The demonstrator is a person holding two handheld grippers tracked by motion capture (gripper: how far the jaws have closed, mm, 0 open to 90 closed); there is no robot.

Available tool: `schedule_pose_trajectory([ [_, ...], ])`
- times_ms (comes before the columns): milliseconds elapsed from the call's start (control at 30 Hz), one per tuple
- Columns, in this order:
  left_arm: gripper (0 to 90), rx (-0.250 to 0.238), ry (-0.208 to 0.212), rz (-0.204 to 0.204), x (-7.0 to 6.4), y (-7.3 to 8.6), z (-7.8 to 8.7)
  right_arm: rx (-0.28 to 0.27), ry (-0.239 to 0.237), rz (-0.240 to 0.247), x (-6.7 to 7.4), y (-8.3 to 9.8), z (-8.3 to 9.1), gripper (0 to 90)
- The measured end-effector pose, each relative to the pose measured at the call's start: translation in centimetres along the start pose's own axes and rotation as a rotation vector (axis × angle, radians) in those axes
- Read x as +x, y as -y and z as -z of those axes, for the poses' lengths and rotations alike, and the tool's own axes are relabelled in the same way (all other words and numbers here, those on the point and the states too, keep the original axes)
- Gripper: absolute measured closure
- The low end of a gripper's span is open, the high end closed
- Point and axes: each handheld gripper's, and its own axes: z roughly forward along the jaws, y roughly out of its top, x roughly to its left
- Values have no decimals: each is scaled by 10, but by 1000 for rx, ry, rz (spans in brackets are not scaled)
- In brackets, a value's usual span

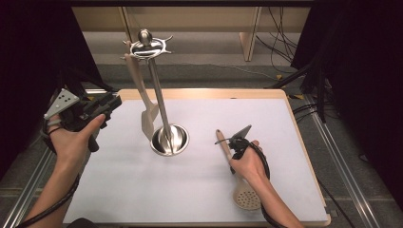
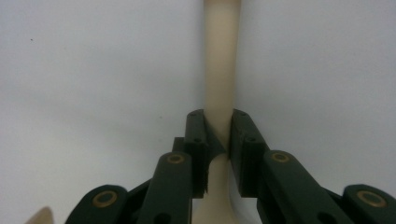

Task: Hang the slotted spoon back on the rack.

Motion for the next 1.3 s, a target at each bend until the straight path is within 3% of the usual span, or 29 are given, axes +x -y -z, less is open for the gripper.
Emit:
schedule_pose_trajectory([
  [67,602,0,0,0,0,0,0,7,-8,11,-2,0,2,793],
  [100,602,0,0,0,0,0,0,11,-14,-20,0,1,3,793],
  [167,601,0,1,0,0,0,0,-17,-18,-25,0,2,3,793],
  [200,601,0,1,0,0,0,0,-4,-27,-29,-1,3,4,794],
  [233,601,0,1,0,0,0,0,-31,-10,12,-5,4,3,793],
  [267,601,0,1,0,0,0,0,-41,-15,-8,-3,4,5,793],
  [300,600,0,1,1,0,0,0,-81,-11,43,-7,5,4,793],
  [333,601,0,1,1,-1,0,0,-75,-3,-4,-5,6,6,793],
  [367,600,-1,1,0,-1,0,0,-110,-9,37,-8,6,7,794],
  [400,600,0,0,-1,-1,0,0,-99,-11,10,-7,7,9,793],
  [533,596,0,2,0,-1,0,1,-151,-23,-12,-8,11,13,793],
  [767,583,1,3,4,-2,1,0,-269,-56,-9,-12,20,23,793],
  [800,581,2,3,2,-2,1,-1,-289,-59,19,-14,21,24,793],
  [867,578,4,3,-1,-3,1,-1,-300,-51,4,-13,23,26,793],
  [900,575,3,4,-2,-3,1,-1,-319,-46,36,-16,25,27,793],
  [933,571,3,5,-2,-3,1,-1,-337,-64,20,-14,26,29,793],
  [1033,560,10,4,-6,-4,2,-2,-372,-66,44,-15,31,34,793],
  [1100,551,9,6,-9,-5,2,-3,-414,-98,85,-17,34,35,793],
  [1200,545,10,5,-12,-6,2,-3,-454,-101,86,-17,38,37,793],
  [1233,544,10,5,-14,-6,2,-3,-480,-118,107,-18,39,37,793],
  [1267,543,9,7,-15,-6,2,-3,-481,-146,99,-17,40,39,793],
  [1300,543,9,7,-15,-6,2,-3,-487,-121,99,-16,41,41,793],
])
